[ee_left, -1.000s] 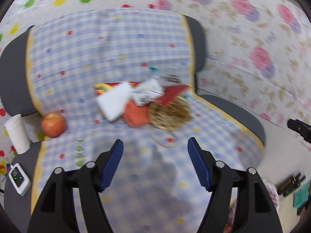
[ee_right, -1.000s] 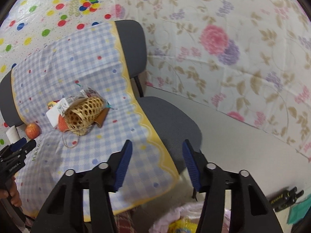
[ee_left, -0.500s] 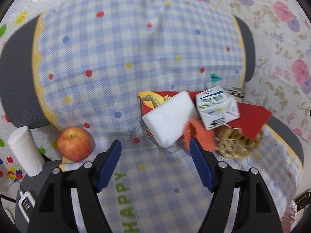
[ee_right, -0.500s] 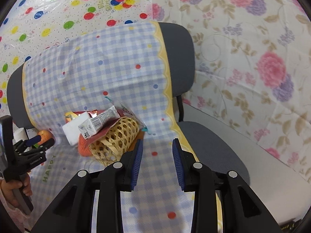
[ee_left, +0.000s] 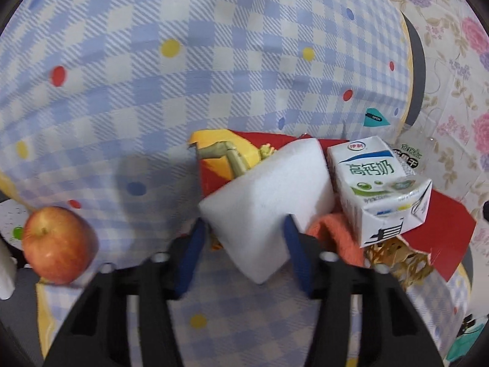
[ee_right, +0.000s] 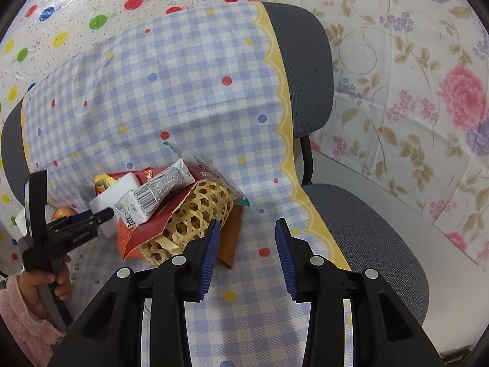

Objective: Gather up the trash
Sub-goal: 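Grasp the white foam block with the left gripper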

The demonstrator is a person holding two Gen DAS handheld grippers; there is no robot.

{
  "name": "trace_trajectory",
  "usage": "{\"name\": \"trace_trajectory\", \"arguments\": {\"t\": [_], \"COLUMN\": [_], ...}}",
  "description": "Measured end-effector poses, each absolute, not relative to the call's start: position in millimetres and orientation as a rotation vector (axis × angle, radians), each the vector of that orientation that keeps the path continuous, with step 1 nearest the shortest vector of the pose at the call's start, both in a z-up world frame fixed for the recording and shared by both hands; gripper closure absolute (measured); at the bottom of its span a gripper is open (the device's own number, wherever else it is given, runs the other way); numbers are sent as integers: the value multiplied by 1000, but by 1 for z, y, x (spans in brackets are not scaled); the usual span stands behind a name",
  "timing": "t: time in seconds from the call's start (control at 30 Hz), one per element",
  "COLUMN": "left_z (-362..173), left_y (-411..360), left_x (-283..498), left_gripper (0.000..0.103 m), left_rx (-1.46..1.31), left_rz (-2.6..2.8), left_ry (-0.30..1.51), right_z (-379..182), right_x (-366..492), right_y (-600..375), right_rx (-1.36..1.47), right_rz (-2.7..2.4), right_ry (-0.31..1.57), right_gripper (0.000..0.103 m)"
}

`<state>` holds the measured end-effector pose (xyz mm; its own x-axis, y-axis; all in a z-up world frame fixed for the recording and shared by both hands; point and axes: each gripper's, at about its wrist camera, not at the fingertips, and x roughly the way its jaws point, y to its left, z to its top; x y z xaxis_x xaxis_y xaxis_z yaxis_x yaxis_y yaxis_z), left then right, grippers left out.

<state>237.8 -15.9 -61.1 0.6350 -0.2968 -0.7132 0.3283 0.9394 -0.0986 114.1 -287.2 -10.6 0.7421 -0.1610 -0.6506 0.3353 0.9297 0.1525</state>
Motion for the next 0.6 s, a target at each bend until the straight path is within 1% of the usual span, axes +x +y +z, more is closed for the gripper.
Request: {"name": "trace_trajectory", "arguments": {"t": [0.13, 0.17, 0.2, 0.37, 0.47, 0.6], "left_z": [-48, -42, -37, -4, 12, 19], "left_y": [-10, -9, -3, 18, 29, 29], "left_x": [217, 210, 199, 155, 139, 138], "left_gripper": [73, 74, 75, 75, 75, 75], "left_rx": [40, 41, 43, 55, 63, 84], "left_rz": [-370, -366, -354, -261, -188, -155], "left_ry": [751, 731, 711, 617, 591, 589], "right_z": [-11, -10, -9, 2, 4, 7], "right_x": [111, 110, 109, 107, 111, 121], "right_y": [-284, -283, -282, -271, -267, -258], "right_rx": [250, 246, 244, 220, 221, 215], "right_rz": [-264, -259, -255, -226, -207, -163], "right_ry": [696, 694, 691, 662, 656, 654], "right_gripper": [63, 60, 55, 45, 44, 45]}}
